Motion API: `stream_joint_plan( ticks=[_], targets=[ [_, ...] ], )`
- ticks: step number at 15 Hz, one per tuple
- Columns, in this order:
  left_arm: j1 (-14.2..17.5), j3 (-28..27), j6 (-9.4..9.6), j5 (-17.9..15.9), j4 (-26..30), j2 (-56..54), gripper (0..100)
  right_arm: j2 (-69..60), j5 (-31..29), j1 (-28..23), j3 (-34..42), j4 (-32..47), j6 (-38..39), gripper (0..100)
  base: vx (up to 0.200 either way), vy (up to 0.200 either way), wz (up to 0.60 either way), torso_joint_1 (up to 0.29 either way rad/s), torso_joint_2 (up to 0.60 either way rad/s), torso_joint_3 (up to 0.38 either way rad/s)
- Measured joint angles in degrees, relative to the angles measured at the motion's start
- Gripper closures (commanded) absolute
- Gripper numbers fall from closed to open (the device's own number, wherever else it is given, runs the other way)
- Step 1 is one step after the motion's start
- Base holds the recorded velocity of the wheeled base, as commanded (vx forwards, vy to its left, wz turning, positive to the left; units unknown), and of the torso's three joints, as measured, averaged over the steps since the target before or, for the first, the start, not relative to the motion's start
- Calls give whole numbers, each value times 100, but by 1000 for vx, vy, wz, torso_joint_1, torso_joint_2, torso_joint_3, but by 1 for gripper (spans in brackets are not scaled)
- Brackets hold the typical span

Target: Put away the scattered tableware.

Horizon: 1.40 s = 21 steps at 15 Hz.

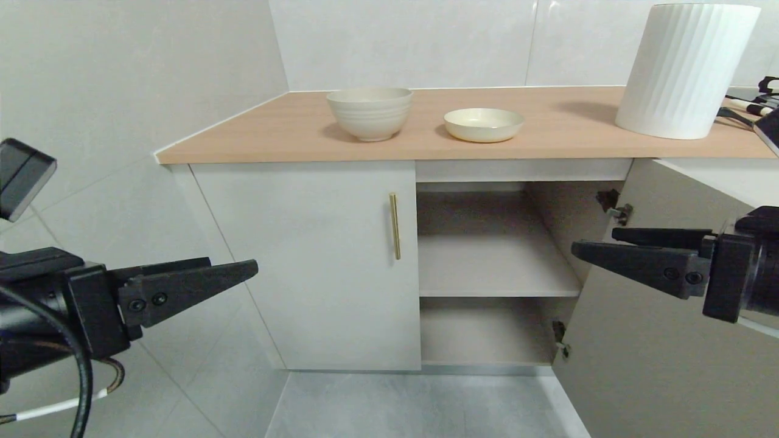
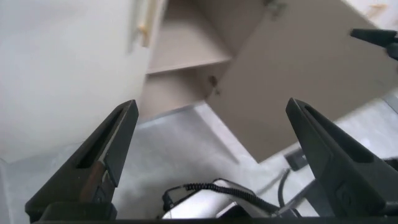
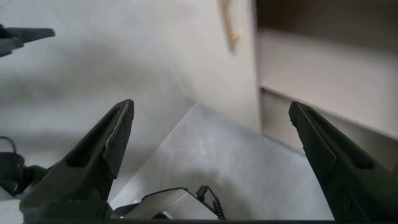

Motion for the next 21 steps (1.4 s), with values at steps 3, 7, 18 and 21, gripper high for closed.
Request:
stream_joint_plan(
  ticks=[3,7,18,21],
  targets=[
    [63,-32,-2,-4,0,0,0,2,2,6,0,-2,0,0,200,0,0,1,2,1],
    [101,-40,9,51,-40,20,0,4,2,4,0,-2,0,0,50,0,0,2,-1,1],
    [154,-71,-24,243,-172,91,0,0,-2,-5,9,0,0,0,0,55,0,2,1,1],
    [149,-7,127,238,-156,85,0,2,9,9,11,-9,-2,0,0,0,0,0,0,0]
  ],
)
